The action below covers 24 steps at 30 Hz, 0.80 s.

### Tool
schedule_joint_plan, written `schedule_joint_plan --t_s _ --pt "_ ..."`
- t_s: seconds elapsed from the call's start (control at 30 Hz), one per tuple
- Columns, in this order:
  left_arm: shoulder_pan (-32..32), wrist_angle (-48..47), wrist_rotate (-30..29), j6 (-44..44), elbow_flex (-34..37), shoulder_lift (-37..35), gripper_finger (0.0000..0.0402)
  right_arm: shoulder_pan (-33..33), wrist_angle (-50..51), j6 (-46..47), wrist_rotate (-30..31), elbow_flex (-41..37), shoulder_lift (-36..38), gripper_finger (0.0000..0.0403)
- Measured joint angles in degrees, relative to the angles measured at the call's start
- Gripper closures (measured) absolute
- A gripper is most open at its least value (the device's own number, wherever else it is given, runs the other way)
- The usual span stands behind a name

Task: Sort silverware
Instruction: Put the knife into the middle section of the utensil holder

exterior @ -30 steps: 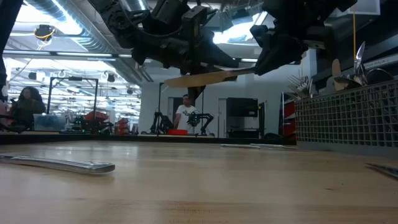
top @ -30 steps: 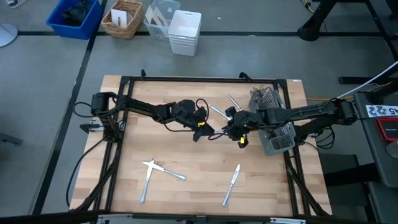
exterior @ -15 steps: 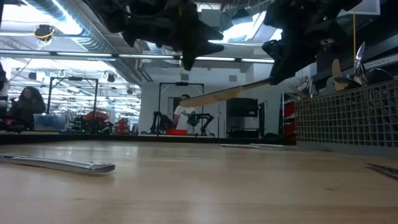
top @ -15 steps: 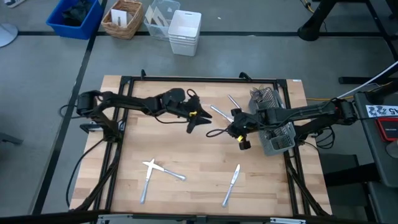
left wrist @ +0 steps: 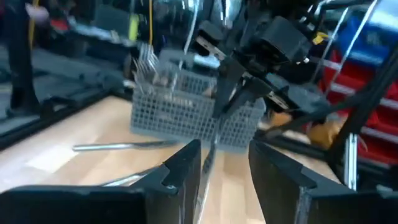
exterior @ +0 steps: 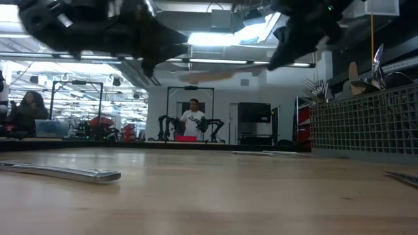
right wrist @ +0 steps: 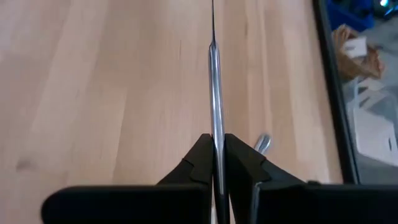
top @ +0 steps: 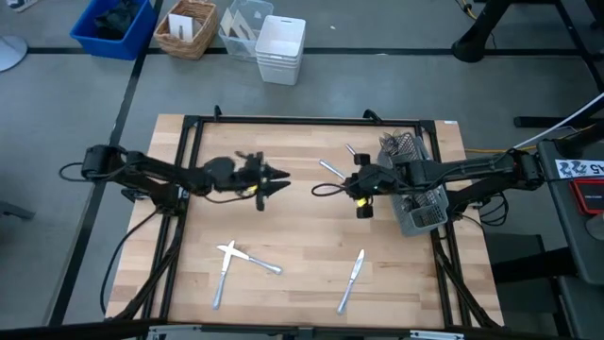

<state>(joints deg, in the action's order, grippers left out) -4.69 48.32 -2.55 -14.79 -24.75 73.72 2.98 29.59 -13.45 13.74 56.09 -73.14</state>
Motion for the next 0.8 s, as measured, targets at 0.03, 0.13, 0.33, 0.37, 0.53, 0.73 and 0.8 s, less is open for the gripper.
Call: schedule_joint_plan --t_s 0.03,0.13,0.33,0.37,0.53,0.73,0.8 --pt "0.8 3.2 -0.7 0.2 1.9 0.0 0.0274 0.0 -1.1 0.0 0.0 0.2 0.0 0.0374" --pt "3.0 9.7 -0.9 0.2 5.5 0.0 0.0274 0.0 -5.7 0.0 0.3 0.5 0.0 0.0374" --pt "6.4 10.9 -1.1 0.6 6.8 0.0 0.0274 0.0 -13.2 0.0 0.8 0.6 0.0 0.0374" --pt "6.9 10.9 -1.1 1.3 6.8 0.0 0.0274 0.0 -14.2 0.0 0.8 0.6 0.0 0.0374" --pt "8.1 11.1 -2.3 4.1 6.8 0.2 0.0274 0.0 -17.8 0.1 0.8 0.6 0.0 0.0373" --pt "8.1 13.5 -9.4 4.8 6.8 1.4 0.0274 0.0 -22.8 0.4 -0.4 0.6 0.0 0.0373" --pt "8.0 18.4 -11.9 6.5 6.8 2.3 0.0274 0.0 -24.4 0.4 -1.3 0.6 0.0 0.0373"
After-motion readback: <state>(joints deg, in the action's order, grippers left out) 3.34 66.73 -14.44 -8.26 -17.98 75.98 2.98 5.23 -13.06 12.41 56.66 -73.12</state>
